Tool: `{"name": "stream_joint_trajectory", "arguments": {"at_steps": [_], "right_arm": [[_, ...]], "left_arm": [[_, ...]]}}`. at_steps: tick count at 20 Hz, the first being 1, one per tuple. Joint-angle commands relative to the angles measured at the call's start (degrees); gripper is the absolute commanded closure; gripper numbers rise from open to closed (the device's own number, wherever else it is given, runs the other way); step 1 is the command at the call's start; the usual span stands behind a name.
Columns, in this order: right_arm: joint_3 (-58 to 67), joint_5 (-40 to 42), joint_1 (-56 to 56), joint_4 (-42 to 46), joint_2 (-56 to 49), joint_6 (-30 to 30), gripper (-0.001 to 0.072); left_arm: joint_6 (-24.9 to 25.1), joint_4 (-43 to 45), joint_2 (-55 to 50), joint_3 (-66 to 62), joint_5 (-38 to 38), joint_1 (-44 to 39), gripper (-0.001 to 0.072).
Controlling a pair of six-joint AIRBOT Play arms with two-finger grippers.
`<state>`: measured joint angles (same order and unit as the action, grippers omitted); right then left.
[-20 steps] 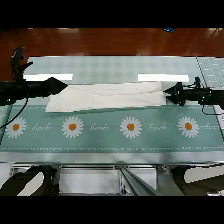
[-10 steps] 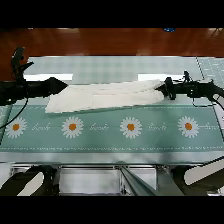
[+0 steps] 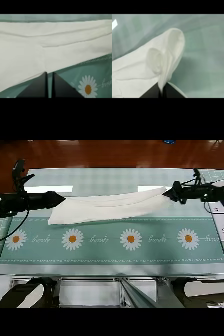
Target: Fold the shirts.
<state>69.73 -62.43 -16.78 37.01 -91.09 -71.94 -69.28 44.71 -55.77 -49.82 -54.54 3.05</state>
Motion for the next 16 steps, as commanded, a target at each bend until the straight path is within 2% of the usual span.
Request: {"name": "stream_joint_trajectory", "arguments": {"at_steps": [1, 4, 7, 12, 16], "right_arm": [[-1.5, -4.2, -1.0, 9.9, 12.1, -2.6, 0.0685], [-4.5, -6.8, -1.0, 11.6, 23.6, -3.1, 0.0685], [-6.5, -9.6, -0.9, 11.6, 34.1, -5.3, 0.0685], [-6.8, -14.3, -0.9, 11.6, 44.9, -8.8, 0.0685], [-6.8, -15.6, -0.9, 11.6, 48.2, -9.5, 0.0685]], "left_arm": [[1.7, -1.2, -1.4, 0.0, 1.0, -3.5, 0.0684], [0.8, -1.5, -6.8, -0.3, 7.3, -13.6, 0.0685], [-2.0, -1.5, -17.7, -6.2, 11.5, -24.7, 0.0685], [-6.2, -1.5, -41.1, -28.0, 5.6, -40.7, 0.0685], [-9.7, -1.5, -52.9, -41.7, 2.6, -50.3, 0.0685]]}}
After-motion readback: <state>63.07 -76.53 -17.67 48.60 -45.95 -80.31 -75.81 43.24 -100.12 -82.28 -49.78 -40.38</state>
